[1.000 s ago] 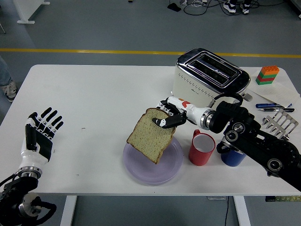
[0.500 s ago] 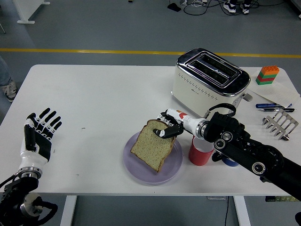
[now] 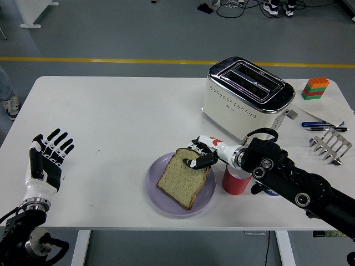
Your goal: Push plate across desktop,pick up the break from the machine,place the break in the plate
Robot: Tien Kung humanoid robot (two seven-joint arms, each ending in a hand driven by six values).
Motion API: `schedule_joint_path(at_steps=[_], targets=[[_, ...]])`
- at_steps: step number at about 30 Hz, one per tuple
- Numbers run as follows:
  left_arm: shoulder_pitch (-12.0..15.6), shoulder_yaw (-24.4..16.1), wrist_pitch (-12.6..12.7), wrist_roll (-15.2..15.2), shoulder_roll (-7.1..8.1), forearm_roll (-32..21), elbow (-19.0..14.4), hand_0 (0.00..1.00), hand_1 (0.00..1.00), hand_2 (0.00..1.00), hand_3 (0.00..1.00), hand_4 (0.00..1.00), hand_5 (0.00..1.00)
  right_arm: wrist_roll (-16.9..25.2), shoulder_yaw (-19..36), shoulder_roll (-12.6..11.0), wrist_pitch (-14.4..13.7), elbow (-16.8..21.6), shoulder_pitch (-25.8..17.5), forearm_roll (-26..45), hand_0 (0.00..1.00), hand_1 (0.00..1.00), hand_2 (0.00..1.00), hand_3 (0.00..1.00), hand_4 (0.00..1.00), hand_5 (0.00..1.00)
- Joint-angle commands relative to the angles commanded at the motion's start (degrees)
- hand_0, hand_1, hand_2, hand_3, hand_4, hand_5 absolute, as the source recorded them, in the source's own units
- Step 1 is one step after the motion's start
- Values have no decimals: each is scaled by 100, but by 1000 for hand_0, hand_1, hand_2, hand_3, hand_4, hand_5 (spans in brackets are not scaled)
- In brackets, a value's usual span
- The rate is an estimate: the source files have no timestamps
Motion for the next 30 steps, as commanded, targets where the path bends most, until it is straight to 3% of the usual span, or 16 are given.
schedule_joint_path(at_steps=[1, 3, 6, 7, 12, 13, 18, 19, 24, 25, 30], targets=[[0, 2, 1, -3, 0, -1, 0, 711, 671, 693, 703, 428, 998, 29, -5, 2, 24, -14, 1, -15, 320, 359, 404, 506, 357, 2], [0, 12, 9, -22, 0, -5, -4, 711, 671, 693, 703, 428, 998, 260, -35, 16, 188, -97, 4, -148, 320, 359, 404, 506, 357, 2], [-1, 22, 13, -37, -4, -10, -1, 711, 671, 693, 703, 428, 998, 440, -56, 39, 209, -174, 10, -301, 320, 359, 404, 506, 357, 2], [-2, 26, 12, -40, -6, -11, 0, 730, 690, 700, 701, 495, 998, 535, -61, 54, 219, -221, 18, -398, 458, 489, 490, 539, 529, 201], [-5, 20, 21, -50, -11, -17, 2, 730, 690, 700, 701, 495, 998, 757, -67, 96, 279, -330, 55, -679, 458, 489, 490, 539, 529, 201], [-9, 17, 23, -54, -11, -19, 3, 743, 707, 717, 698, 491, 998, 833, -66, 116, 266, -370, 62, -676, 546, 569, 544, 586, 581, 251], [-19, -2, 28, -73, -20, -25, 1, 743, 707, 717, 698, 491, 998, 1043, -64, 160, 261, -466, 78, -835, 546, 569, 544, 586, 581, 251], [-21, -5, 31, -75, -21, -26, 0, 743, 707, 714, 700, 490, 998, 1082, -71, 161, 268, -474, 81, -878, 637, 647, 609, 657, 666, 352], [-25, -11, 48, -90, -27, -28, -1, 743, 707, 714, 700, 490, 998, 1265, -51, 167, 218, -516, 73, -1005, 637, 647, 609, 657, 666, 352], [-27, -12, 49, -93, -27, -28, -2, 742, 706, 715, 699, 490, 998, 1310, -40, 165, 219, -531, 74, -1046, 730, 732, 665, 697, 700, 390], [-36, -20, 51, -100, -30, -30, 1, 742, 706, 715, 699, 490, 998, 1436, -8, 149, 176, -587, 75, -1202, 730, 732, 665, 697, 700, 390]])
